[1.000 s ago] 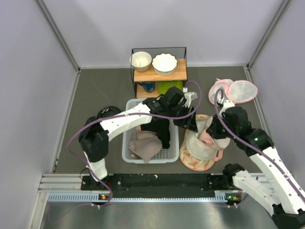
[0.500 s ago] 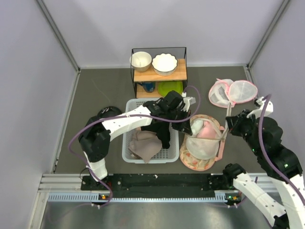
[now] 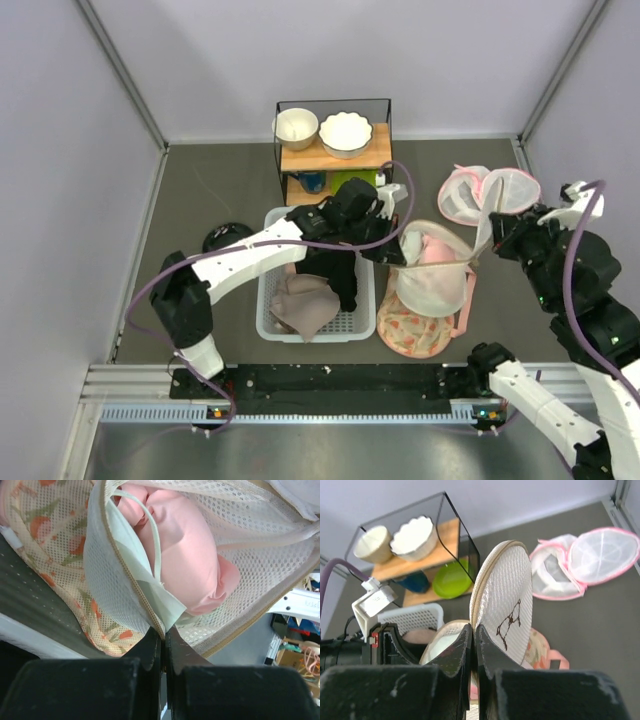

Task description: Unzip the laundry bag and remove the bra

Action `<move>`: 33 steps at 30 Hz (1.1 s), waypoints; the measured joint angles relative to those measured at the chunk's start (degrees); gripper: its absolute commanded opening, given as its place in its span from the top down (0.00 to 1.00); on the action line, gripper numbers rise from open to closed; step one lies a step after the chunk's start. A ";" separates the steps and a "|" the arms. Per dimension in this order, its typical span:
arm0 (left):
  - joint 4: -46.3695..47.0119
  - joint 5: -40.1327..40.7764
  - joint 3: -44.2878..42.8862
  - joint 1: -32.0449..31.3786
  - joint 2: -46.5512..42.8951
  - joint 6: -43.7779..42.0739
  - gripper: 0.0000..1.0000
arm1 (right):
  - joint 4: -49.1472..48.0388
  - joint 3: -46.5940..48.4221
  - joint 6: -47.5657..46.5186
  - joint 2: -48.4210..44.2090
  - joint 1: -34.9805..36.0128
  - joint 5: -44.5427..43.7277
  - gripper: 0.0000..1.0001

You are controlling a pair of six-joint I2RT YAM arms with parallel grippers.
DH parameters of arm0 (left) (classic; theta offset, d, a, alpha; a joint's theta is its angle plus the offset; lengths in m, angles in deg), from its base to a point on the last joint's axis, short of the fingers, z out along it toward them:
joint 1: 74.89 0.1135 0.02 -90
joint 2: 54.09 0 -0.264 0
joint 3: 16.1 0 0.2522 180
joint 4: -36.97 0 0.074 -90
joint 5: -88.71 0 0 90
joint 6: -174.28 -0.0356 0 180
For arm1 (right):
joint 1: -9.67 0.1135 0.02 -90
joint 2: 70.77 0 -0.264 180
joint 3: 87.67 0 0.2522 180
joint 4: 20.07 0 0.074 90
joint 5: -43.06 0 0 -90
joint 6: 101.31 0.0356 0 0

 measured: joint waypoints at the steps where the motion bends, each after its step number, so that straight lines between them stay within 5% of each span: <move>1: 0.44 0.55 0.13 0.04 -0.90 0.28 1.00 | -0.90 0.70 -0.42 -0.11 0.00 -0.17 1.00; 3: 1.55 1.68 0.81 0.09 -2.51 0.72 0.93 | -2.49 0.74 -0.44 -0.52 0.00 -0.20 1.00; 7: 3.56 3.10 3.39 0.11 -4.22 0.90 0.36 | -4.68 -5.84 1.05 -3.72 0.00 0.66 1.00; 9: 3.32 3.04 4.55 0.11 -4.07 1.11 0.25 | -4.28 -11.87 2.91 -6.19 0.00 1.77 1.00; 14: -1.66 5.73 3.69 0.28 -4.02 -0.28 0.25 | -1.62 -19.76 6.58 -10.84 0.00 4.63 1.00; 25: -5.09 23.04 -2.62 0.15 -13.75 -3.56 0.41 | -2.01 -20.46 9.22 -14.95 0.00 8.28 1.00; 33: -6.54 24.06 -10.73 -7.19 -2.03 -3.54 0.40 | -1.95 -20.46 9.20 -14.95 0.00 8.50 1.00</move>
